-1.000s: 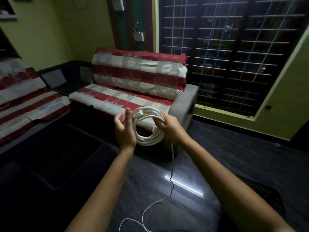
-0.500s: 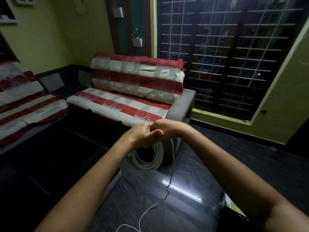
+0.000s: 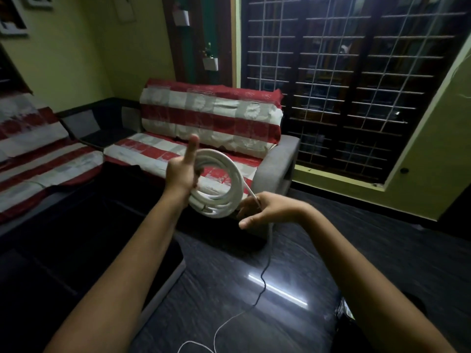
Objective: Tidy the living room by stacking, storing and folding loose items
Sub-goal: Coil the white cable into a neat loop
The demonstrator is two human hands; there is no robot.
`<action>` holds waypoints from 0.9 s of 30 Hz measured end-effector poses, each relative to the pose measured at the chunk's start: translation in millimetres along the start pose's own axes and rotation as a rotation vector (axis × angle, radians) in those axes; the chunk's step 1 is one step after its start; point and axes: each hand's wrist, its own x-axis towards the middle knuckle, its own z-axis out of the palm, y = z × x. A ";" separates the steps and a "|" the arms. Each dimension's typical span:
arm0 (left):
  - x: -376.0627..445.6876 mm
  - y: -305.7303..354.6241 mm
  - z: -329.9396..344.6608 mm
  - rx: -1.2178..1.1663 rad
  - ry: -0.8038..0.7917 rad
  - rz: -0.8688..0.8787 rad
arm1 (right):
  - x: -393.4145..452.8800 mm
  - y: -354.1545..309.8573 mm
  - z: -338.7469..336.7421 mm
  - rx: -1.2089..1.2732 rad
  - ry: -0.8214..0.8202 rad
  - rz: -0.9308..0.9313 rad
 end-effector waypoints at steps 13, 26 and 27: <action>-30.7 -18.7 35.6 -0.295 0.331 -0.243 | 29.3 -17.9 78.8 0.888 0.738 -0.286; -54.9 -41.4 9.0 -0.286 -0.049 -0.219 | 17.0 -23.2 31.2 0.621 0.574 -0.179; -53.0 -40.8 1.8 -0.221 -0.068 -0.158 | 17.2 -22.7 23.2 0.567 0.514 -0.169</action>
